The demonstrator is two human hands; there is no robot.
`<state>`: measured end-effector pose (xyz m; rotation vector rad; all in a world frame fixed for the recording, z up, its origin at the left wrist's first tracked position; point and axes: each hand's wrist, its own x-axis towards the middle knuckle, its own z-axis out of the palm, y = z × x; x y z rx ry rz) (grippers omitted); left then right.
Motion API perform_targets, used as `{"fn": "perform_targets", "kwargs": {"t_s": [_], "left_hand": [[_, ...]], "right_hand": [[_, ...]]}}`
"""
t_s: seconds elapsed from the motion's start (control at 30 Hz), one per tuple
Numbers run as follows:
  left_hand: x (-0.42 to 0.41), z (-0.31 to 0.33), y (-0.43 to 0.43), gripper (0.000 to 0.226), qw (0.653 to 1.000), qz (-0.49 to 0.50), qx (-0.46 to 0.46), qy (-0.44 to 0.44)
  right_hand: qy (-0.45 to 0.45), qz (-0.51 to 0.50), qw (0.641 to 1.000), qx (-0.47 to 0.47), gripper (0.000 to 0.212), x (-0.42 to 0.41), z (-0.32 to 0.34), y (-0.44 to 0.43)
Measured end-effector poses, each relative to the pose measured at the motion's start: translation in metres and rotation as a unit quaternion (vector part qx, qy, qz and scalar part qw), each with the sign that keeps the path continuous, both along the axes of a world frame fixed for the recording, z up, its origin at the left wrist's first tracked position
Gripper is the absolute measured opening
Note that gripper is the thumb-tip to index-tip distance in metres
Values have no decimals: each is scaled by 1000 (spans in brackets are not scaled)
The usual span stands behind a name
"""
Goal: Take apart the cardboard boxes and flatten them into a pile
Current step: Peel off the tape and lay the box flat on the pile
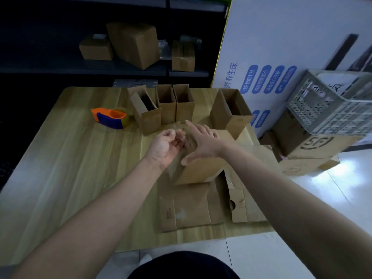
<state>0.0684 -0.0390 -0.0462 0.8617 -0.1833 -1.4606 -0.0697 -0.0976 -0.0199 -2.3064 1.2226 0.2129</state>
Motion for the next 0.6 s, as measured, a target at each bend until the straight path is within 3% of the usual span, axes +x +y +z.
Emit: {"fn": "perform_targets", "kwargs": {"t_s": [0.2,0.33,0.4,0.43,0.47,0.5,0.57,0.6], "left_hand": [[-8,28,-6,25,998,-11,-4,67],[-8,36,-11,23,997,25,17,78],[4,30,-17,19,998,54,35,-3],[10,26,-19,16,991,55,50,-114],[17,20,-19,13,961,41,64,-267],[22,12,-18,11,901,20,69,-428],[24,-1,-14,10,740,-21,41,-671],[20,-6,-11,12,675,-37,9,-737]], "right_hand": [[-1,-4,998,-61,128,-8,13,-4],[-101,-82,992,-1,130,-22,2,-5],[-152,-138,979,16,128,-33,-7,-5],[-167,-159,973,19,127,-39,-11,-4],[-174,-173,969,21,125,-44,-16,-3],[-178,-179,967,24,123,-47,-19,-1],[-186,-185,965,31,121,-47,-25,3],[-190,-186,963,34,121,-45,-27,4]]}}
